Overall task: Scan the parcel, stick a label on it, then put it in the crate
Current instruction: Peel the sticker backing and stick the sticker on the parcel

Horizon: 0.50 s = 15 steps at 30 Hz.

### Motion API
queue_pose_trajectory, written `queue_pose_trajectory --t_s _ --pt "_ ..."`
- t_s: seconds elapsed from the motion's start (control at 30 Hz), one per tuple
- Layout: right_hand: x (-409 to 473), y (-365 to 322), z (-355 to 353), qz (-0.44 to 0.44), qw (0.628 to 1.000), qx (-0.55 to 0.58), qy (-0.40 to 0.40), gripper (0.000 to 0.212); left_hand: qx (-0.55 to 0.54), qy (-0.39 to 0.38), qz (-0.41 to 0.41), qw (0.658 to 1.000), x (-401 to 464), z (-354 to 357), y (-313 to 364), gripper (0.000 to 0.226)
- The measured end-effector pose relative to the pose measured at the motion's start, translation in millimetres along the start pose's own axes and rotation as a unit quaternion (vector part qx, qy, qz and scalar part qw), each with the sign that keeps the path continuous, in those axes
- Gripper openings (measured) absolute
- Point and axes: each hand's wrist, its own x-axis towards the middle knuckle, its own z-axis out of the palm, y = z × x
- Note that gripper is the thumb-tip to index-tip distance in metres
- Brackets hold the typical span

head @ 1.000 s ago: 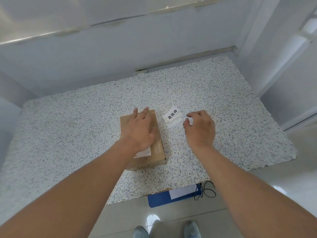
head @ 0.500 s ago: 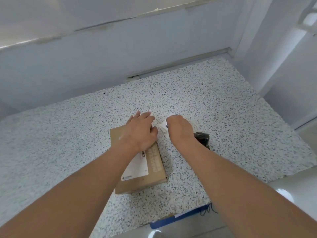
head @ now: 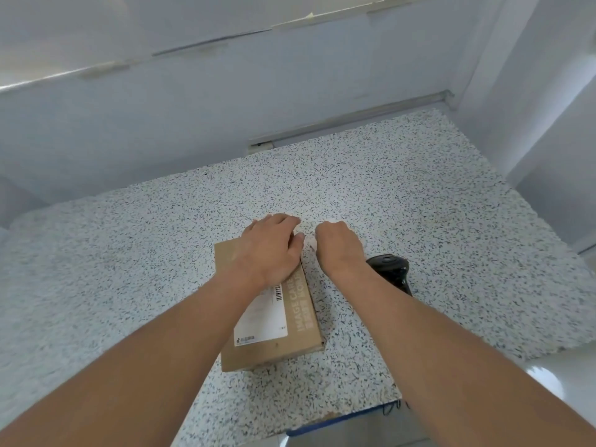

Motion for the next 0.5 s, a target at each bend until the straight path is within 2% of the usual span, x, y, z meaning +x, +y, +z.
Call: queue_pose_trajectory --t_s 0.17,0.27,0.4,0.5 --pt "-5 2 -9 -0.005 1.0 -0.017 0.02 0.035 -0.003 0.005 0.0 1.0 -3 -5 1 0.049" --pt "-6 5 -10 0.04 0.997 0.058 0.029 0.029 -0.005 0.006 -0.004 1.0 -4 -10 2 0.051" --pt "-8 8 -17 0.078 0.987 0.142 0.001 0.024 -0.011 0.009 -0.011 1.0 -10 -14 6 0.051" --pt "-11 11 -24 0.1 0.97 0.214 0.055 0.036 -0.004 0.014 -0.004 1.0 -15 -22 8 0.049"
